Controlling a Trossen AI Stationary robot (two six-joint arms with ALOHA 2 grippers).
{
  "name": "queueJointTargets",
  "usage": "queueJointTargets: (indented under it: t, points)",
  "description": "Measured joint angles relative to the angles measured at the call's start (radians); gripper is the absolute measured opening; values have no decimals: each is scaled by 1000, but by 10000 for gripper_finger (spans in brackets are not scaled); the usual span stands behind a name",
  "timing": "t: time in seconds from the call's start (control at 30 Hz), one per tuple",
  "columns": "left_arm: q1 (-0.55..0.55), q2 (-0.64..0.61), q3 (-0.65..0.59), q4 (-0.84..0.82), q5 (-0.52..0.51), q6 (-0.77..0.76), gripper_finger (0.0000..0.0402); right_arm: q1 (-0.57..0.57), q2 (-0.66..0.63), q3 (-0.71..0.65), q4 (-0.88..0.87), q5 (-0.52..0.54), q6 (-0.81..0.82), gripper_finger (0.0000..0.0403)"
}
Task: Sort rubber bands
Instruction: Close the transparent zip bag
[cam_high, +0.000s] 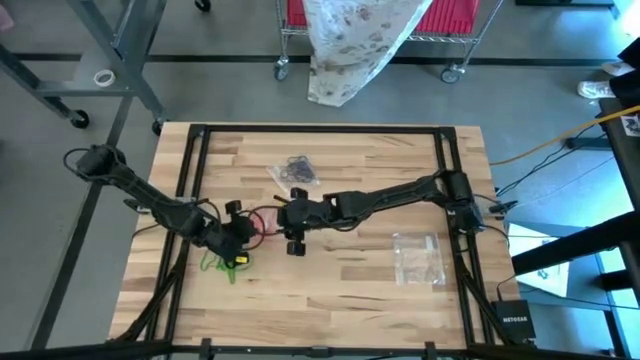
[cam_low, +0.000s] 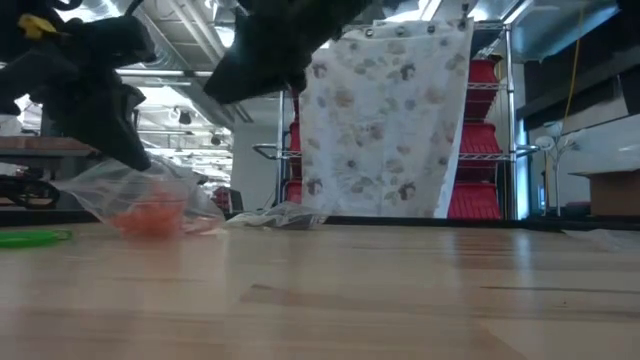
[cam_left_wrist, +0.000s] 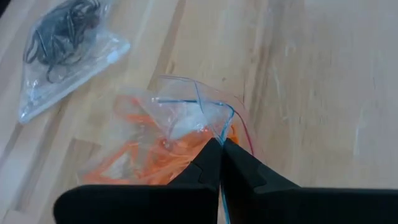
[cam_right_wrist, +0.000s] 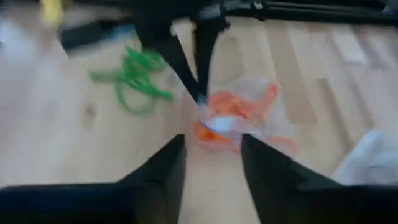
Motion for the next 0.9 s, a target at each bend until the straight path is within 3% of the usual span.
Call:
queueJointTargets:
  t: [0.17, 0.33, 0.63, 0.9]
  points:
    - [-1, -3, 0, 0, 1, 2, 0, -12, 47, 0, 41, 19, -271, 190]
    - [-1, -6, 8, 1, 1, 17, 0, -19, 119, 0, 134, 4, -470, 185]
    - [-1, -6, 10, 4, 2, 16, 0, -47, 142, 0, 215, -4, -466, 127]
    - [-1, -6, 10, 2, 2, 10, 0, -56, 183, -1, 213, -45, -462, 120]
